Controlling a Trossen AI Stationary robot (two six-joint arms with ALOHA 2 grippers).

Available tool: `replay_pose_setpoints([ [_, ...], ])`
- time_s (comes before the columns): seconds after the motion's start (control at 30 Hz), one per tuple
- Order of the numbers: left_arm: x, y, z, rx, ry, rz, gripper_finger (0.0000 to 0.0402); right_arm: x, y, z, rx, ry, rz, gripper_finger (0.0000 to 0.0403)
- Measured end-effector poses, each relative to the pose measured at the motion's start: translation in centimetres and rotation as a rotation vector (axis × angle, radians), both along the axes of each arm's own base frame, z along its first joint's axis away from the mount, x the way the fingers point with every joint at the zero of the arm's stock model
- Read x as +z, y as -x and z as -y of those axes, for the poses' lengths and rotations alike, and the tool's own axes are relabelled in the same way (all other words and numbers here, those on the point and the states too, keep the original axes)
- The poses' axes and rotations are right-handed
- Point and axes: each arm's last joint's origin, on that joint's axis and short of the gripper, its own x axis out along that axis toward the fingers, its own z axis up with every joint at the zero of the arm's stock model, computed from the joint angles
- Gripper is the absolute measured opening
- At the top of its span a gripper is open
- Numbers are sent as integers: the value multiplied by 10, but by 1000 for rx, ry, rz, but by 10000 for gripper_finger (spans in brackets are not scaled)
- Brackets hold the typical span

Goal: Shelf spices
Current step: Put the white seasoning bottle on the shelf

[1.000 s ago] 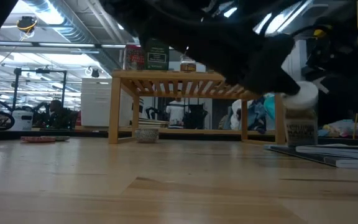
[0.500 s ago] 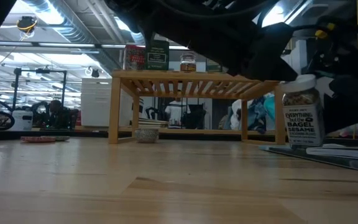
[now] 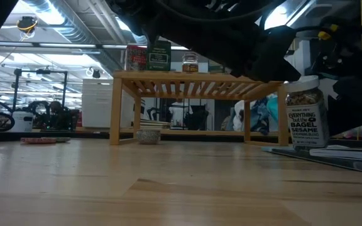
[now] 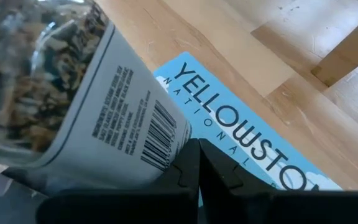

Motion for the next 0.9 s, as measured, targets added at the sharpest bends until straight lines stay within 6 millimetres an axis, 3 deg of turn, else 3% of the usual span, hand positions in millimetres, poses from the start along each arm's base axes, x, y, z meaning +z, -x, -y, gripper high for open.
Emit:
replay_pose_setpoints([
  [0.9,6,-5,-13,-9,9,79,0,0,0,-1,9,-28,-8,5],
])
